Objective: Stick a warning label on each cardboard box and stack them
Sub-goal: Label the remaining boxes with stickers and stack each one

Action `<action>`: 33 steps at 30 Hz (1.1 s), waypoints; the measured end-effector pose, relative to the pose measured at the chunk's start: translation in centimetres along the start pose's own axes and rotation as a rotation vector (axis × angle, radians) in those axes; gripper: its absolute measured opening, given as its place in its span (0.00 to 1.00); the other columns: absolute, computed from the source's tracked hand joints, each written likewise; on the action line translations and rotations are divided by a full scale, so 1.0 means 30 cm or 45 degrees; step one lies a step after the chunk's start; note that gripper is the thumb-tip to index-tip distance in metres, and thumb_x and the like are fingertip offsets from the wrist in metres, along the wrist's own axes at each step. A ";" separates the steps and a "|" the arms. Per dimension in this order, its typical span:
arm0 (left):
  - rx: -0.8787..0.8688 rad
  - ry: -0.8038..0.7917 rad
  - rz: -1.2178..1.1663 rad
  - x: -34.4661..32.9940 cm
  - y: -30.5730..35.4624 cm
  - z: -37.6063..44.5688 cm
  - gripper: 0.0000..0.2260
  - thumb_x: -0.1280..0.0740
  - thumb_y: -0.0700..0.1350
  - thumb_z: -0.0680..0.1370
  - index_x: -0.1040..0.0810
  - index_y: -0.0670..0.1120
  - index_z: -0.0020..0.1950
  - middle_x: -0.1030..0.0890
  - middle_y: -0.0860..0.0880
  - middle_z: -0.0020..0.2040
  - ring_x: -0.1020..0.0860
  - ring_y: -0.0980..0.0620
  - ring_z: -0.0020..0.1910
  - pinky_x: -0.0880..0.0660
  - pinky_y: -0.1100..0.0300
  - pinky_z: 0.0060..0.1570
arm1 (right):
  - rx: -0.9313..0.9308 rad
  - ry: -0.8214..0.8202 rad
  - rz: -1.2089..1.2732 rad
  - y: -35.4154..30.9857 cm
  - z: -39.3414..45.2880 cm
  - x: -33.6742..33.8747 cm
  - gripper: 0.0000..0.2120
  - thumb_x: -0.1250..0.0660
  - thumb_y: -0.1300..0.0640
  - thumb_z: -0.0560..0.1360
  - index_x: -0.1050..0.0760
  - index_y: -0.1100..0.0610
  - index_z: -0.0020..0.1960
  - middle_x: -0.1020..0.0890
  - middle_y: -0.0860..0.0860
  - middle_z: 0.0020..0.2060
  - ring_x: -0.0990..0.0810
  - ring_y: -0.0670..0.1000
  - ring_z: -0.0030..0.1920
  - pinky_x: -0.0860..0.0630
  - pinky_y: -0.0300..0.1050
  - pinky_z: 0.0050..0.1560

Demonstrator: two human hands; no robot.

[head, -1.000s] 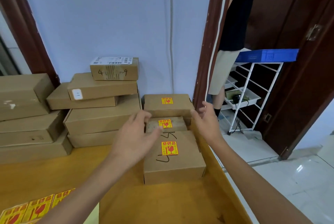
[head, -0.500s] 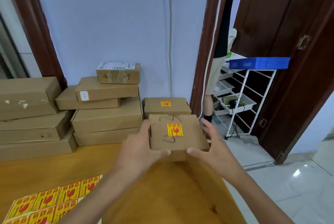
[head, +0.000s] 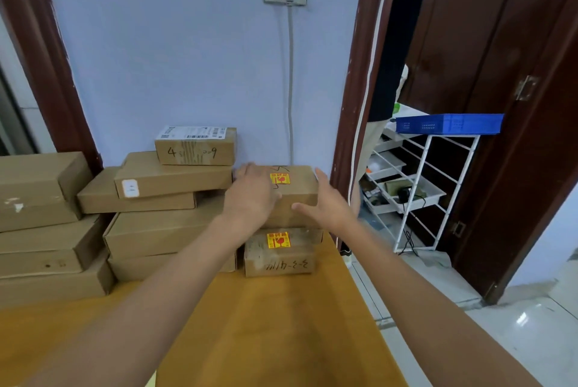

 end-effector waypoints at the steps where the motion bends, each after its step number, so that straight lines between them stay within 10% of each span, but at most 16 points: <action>1: -0.048 -0.032 0.136 -0.032 -0.004 -0.001 0.25 0.35 0.56 0.81 0.31 0.43 0.73 0.30 0.41 0.73 0.36 0.43 0.76 0.31 0.47 0.70 | -0.017 -0.026 -0.041 0.016 0.019 -0.008 0.54 0.24 0.37 0.72 0.54 0.50 0.84 0.25 0.52 0.73 0.22 0.54 0.68 0.24 0.47 0.62; 5: -0.173 -0.006 0.394 -0.095 -0.015 -0.018 0.25 0.39 0.56 0.83 0.33 0.43 0.75 0.29 0.43 0.74 0.33 0.44 0.74 0.35 0.50 0.73 | -0.106 0.081 -0.100 0.052 0.013 -0.004 0.58 0.25 0.28 0.66 0.53 0.49 0.82 0.25 0.51 0.73 0.22 0.55 0.68 0.22 0.57 0.65; 10: -0.207 -0.026 0.359 -0.086 -0.025 -0.025 0.27 0.38 0.53 0.82 0.38 0.42 0.78 0.33 0.43 0.76 0.34 0.45 0.75 0.34 0.50 0.72 | 0.102 0.476 -0.176 0.038 -0.250 -0.086 0.22 0.33 0.31 0.74 0.34 0.46 0.53 0.28 0.42 0.48 0.25 0.46 0.46 0.20 0.51 0.46; 16: -0.423 0.136 0.108 -0.023 -0.023 -0.174 0.19 0.39 0.50 0.81 0.30 0.47 0.72 0.31 0.47 0.74 0.34 0.48 0.73 0.28 0.52 0.67 | 0.240 0.018 -0.555 0.081 -0.380 -0.214 0.37 0.36 0.25 0.70 0.37 0.40 0.74 0.38 0.48 0.77 0.33 0.51 0.74 0.28 0.54 0.72; 20: -0.484 0.104 0.056 -0.028 -0.068 -0.291 0.16 0.40 0.52 0.82 0.27 0.51 0.69 0.33 0.51 0.76 0.37 0.52 0.76 0.27 0.51 0.68 | 0.223 -0.001 -0.430 0.092 -0.394 -0.205 0.28 0.29 0.36 0.75 0.35 0.42 0.70 0.45 0.49 0.83 0.33 0.51 0.77 0.26 0.50 0.69; 33: 0.289 0.027 -0.470 -0.147 -0.091 -0.503 0.08 0.35 0.49 0.79 0.27 0.54 0.57 0.18 0.53 0.49 0.20 0.51 0.41 0.21 0.56 0.42 | 0.100 0.043 -0.035 0.057 -0.449 -0.187 0.18 0.24 0.46 0.75 0.32 0.43 0.54 0.27 0.42 0.64 0.25 0.42 0.56 0.29 0.32 0.45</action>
Point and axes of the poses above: each hand's wrist, its own z-axis towards the middle knuckle, its own x-axis out of the back of the hand, y = z × x, the point moved 1 cm from there along z, towards the middle knuckle
